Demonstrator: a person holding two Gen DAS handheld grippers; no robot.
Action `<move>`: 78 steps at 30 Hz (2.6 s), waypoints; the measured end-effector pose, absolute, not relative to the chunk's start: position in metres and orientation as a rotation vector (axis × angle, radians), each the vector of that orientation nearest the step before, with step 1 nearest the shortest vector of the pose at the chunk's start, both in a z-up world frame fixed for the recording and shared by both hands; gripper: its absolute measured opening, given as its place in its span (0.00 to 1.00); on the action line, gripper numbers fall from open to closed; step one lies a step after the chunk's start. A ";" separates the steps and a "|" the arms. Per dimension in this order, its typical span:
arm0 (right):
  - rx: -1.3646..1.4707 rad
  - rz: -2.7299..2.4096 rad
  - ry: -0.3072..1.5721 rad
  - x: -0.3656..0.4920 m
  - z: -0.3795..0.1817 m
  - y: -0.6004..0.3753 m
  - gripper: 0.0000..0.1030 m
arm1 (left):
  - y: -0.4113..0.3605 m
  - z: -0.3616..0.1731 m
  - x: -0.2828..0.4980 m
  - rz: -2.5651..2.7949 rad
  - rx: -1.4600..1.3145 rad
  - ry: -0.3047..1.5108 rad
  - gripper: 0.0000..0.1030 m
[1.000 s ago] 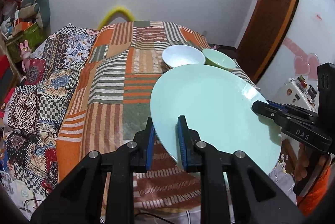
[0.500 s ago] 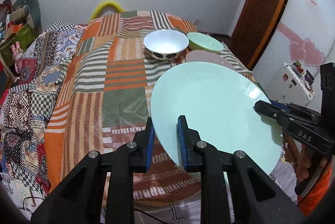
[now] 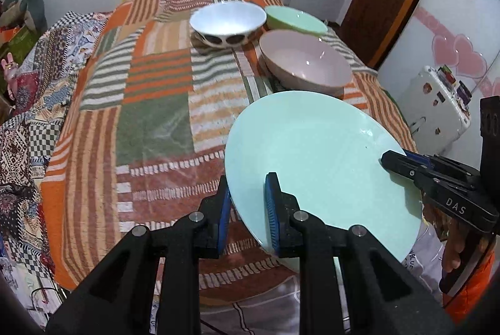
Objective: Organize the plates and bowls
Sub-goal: 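Carry the mint green plate over the white plate with both grippers, then lower the mint green plate onto the white plate and open both grippers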
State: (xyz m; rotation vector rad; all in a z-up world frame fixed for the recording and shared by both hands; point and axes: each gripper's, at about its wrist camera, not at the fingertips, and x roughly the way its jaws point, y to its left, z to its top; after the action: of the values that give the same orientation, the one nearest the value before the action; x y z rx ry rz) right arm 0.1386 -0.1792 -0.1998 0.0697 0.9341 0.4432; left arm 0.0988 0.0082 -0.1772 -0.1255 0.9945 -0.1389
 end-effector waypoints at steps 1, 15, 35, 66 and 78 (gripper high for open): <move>0.074 0.441 0.940 0.139 -0.202 -0.181 0.20 | 0.006 -0.180 0.100 -0.141 -0.126 1.005 0.20; 0.118 0.399 1.020 0.146 -0.227 -0.199 0.20 | -0.012 -0.215 0.124 -0.159 -0.108 1.087 0.21; 0.134 0.402 1.035 0.160 -0.234 -0.204 0.20 | -0.017 -0.229 0.147 -0.147 -0.081 1.116 0.21; 0.073 0.380 1.004 0.157 -0.229 -0.199 0.20 | -0.032 -0.232 0.150 -0.139 0.031 1.144 0.42; 0.080 0.344 0.894 0.164 -0.195 -0.211 0.32 | -0.024 -0.193 0.154 -0.158 -0.043 1.031 0.42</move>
State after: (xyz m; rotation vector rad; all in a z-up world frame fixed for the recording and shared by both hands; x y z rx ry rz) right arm 0.1643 -0.2110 -0.1946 0.0796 0.8943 0.3444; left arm 0.1544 -0.0236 -0.1930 -0.0433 1.0309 -0.1582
